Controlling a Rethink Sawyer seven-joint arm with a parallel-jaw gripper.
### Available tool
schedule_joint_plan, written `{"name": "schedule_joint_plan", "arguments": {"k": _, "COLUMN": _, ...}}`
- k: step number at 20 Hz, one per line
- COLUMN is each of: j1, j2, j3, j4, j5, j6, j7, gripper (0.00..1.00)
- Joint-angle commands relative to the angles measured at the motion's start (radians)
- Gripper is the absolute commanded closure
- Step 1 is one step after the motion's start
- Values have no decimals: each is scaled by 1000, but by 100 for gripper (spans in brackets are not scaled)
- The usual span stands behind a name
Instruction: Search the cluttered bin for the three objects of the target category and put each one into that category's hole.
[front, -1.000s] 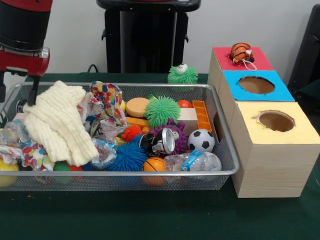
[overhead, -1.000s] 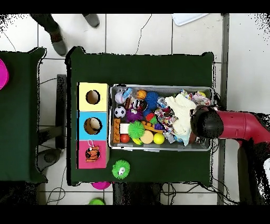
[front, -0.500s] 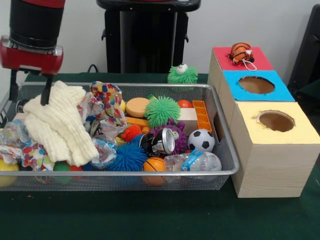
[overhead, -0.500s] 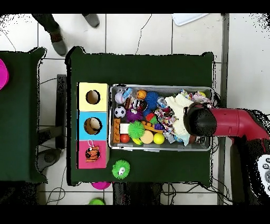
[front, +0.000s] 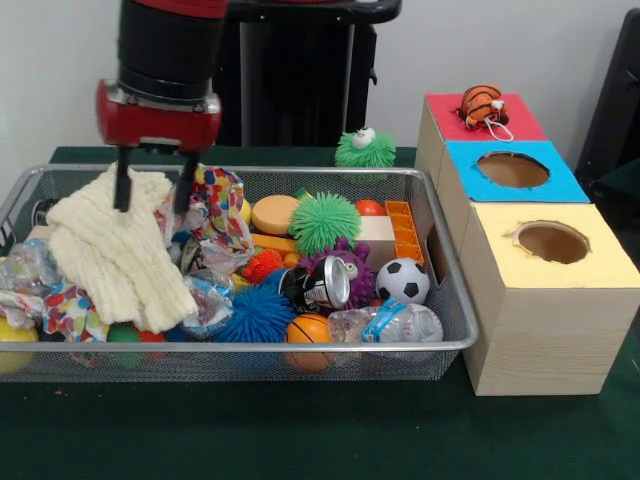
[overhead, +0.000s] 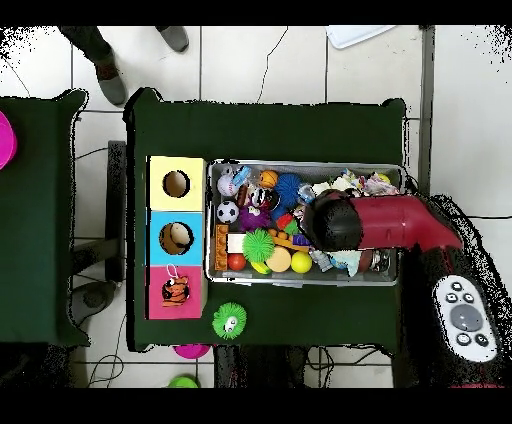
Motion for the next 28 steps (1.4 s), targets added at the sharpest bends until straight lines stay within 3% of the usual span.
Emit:
{"name": "schedule_joint_plan", "arguments": {"k": 1, "j1": 108, "j2": 17, "j3": -84, "j4": 85, "j5": 68, "j6": 88, "j7": 264, "gripper": 0}}
{"name": "schedule_joint_plan", "arguments": {"k": 11, "j1": 232, "j2": 68, "j3": -173, "j4": 104, "j5": 176, "j6": 39, "j7": 343, "gripper": 0}}
{"name": "schedule_joint_plan", "arguments": {"k": 22, "j1": 225, "j2": 136, "j3": -199, "j4": 133, "j5": 221, "j6": -113, "j7": 333, "gripper": 0}}
{"name": "schedule_joint_plan", "arguments": {"k": 28, "j1": 189, "j2": 185, "j3": -161, "j4": 167, "j5": 271, "j6": -281, "j7": 349, "gripper": 0}}
